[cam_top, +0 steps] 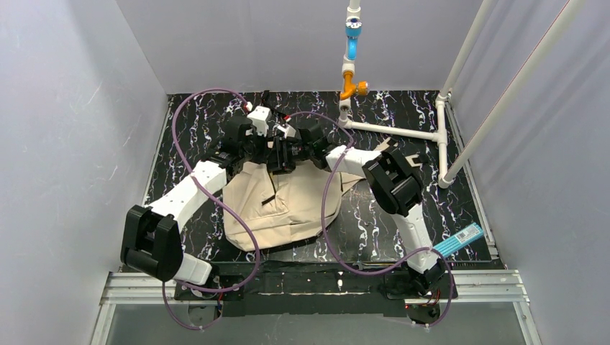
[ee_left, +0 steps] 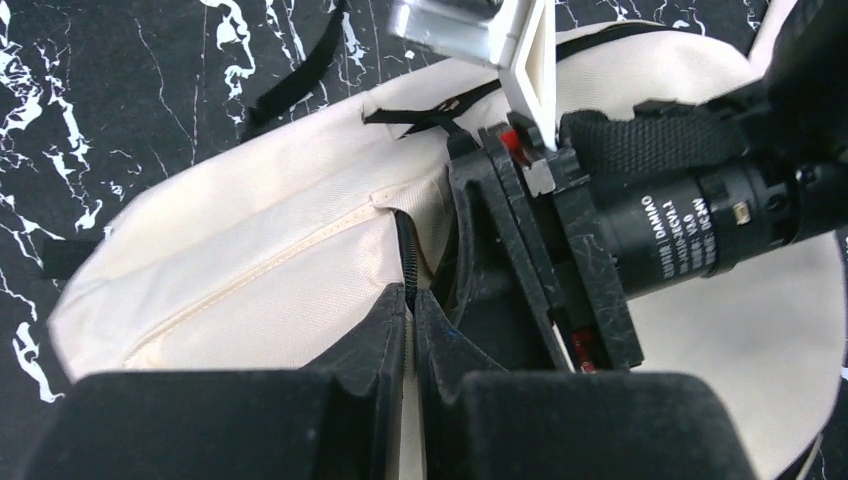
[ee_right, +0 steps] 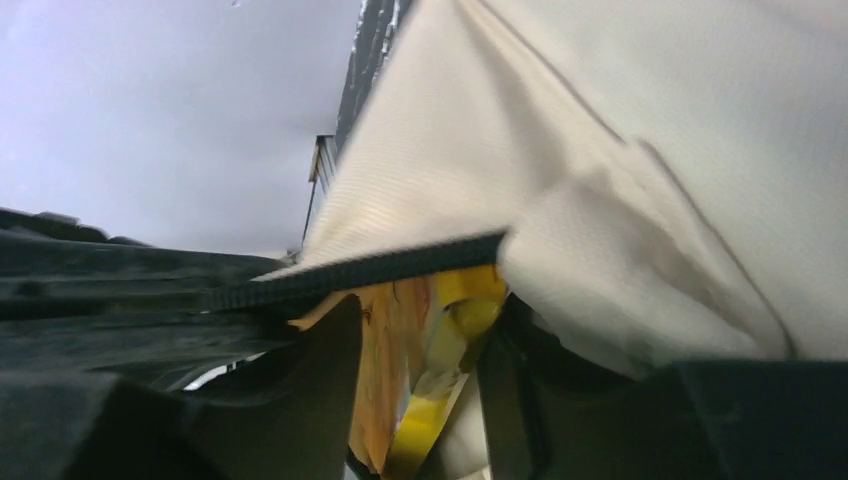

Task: Pack the student bag
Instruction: Place the stationery in the student bag.

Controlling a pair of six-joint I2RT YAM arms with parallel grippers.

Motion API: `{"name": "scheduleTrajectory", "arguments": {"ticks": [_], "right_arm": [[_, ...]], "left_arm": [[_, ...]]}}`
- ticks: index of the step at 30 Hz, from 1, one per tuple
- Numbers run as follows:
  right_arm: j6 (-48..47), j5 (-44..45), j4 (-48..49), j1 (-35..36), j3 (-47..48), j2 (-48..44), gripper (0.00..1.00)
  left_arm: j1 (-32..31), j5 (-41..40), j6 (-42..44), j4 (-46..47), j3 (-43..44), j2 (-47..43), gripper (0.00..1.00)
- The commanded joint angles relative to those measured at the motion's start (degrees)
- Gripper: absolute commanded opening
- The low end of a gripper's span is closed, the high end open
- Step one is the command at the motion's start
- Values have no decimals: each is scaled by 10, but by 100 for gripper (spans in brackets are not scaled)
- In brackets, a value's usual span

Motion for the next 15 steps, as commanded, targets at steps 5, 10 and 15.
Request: {"name": "scheduleTrajectory", "arguments": {"ticks": [5,10,15], "right_arm": [[-46,62,-110,-21,-70,-110,71],[-66,81,-152,-21,-91,-147,68],[-54,91,-134,-8,-64,-129,36]], "left_arm": [[0,-4,4,73,10,-11,0],[2,8,15,52,32,-1,0],[2,29,9,20,48,5,0]]}}
